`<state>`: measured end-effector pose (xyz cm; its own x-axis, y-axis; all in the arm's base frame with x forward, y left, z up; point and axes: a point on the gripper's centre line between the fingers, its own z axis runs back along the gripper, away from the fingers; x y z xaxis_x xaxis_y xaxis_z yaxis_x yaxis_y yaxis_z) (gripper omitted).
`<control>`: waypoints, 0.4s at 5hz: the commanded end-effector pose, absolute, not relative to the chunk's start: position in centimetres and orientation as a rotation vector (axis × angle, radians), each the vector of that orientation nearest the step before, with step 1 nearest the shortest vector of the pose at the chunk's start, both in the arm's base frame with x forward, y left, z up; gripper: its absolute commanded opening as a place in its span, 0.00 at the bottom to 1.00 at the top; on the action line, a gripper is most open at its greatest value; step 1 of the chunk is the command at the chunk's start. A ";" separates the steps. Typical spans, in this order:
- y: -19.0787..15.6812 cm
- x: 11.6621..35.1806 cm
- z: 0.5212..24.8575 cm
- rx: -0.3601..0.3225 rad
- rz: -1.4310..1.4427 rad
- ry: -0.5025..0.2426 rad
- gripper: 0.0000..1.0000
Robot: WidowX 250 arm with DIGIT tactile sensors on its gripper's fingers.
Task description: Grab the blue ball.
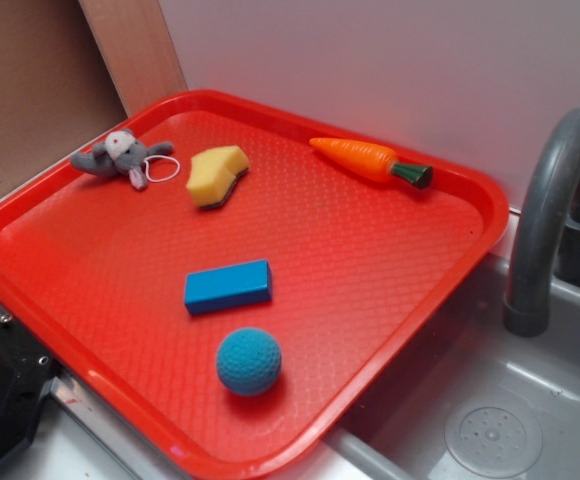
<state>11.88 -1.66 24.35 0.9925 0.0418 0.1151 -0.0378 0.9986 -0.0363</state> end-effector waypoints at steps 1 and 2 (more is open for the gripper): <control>-1.7 11.9 24.3 -0.034 0.040 -0.116 1.00; -3.9 12.8 22.7 -0.038 -0.139 -0.148 1.00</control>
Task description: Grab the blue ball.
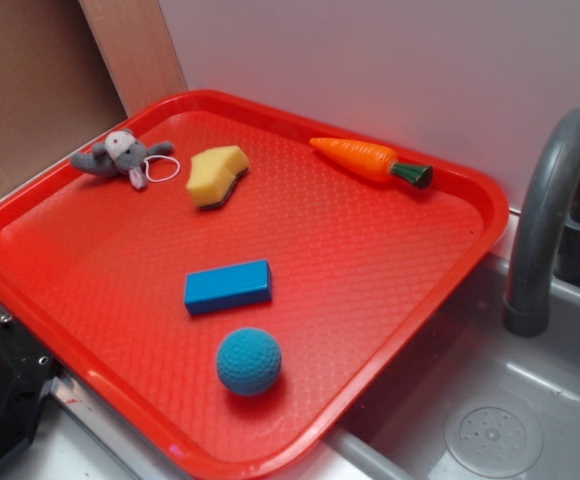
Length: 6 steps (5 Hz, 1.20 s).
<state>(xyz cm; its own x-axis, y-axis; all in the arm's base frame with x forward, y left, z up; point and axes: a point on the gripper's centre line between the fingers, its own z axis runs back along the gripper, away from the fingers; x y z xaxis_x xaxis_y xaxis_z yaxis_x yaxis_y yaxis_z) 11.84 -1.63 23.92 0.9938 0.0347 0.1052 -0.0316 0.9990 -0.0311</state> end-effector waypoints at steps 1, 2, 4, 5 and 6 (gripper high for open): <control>-6.5 12.9 20.9 -0.069 -0.208 -0.156 1.00; -8.5 13.5 19.1 -0.085 -0.240 -0.140 1.00; -11.3 16.5 14.2 -0.027 -0.242 -0.163 1.00; -12.2 17.6 11.1 -0.012 -0.265 -0.121 1.00; -13.4 17.5 8.6 -0.020 -0.304 -0.053 1.00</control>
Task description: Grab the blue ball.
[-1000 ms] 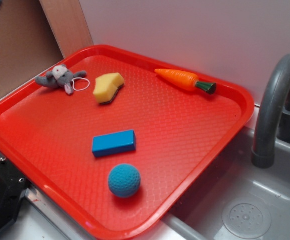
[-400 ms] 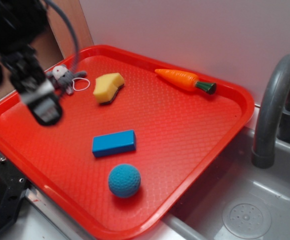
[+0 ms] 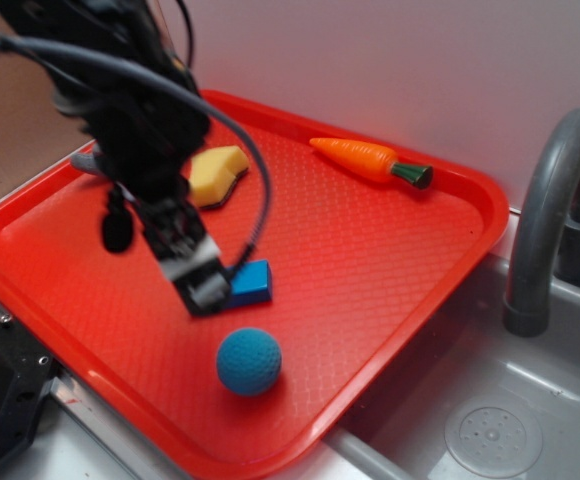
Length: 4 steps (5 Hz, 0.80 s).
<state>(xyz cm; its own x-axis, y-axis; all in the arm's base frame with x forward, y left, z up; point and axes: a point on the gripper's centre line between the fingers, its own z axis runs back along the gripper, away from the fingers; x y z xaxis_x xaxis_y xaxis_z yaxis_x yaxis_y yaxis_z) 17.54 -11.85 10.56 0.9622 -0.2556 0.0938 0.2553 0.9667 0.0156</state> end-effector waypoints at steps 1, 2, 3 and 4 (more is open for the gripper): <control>-14.2 16.4 6.7 -0.040 -0.345 0.024 1.00; -15.0 15.5 6.1 -0.056 -0.356 0.031 1.00; -16.1 15.5 4.5 -0.022 -0.314 -0.054 1.00; -15.7 16.1 4.0 0.038 -0.261 -0.126 0.00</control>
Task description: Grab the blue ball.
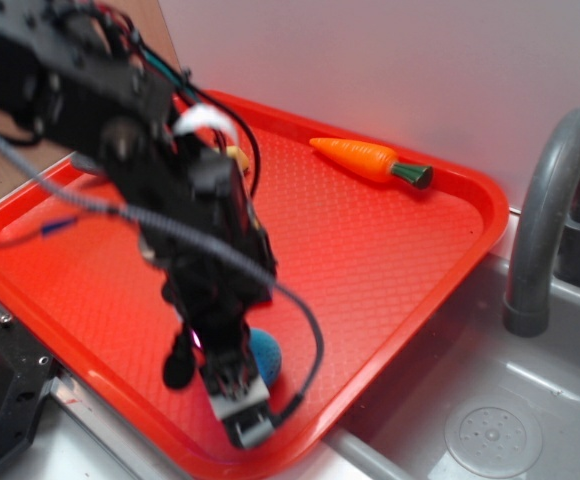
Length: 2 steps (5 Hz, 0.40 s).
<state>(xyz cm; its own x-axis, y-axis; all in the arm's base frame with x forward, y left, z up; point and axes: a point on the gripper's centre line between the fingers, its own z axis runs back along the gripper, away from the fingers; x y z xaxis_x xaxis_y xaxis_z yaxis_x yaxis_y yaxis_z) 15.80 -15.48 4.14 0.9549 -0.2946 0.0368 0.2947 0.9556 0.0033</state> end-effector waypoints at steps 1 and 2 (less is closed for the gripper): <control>-15.4 16.3 3.3 0.056 -0.238 -0.156 0.00; -14.5 16.4 4.2 0.058 -0.226 -0.178 0.00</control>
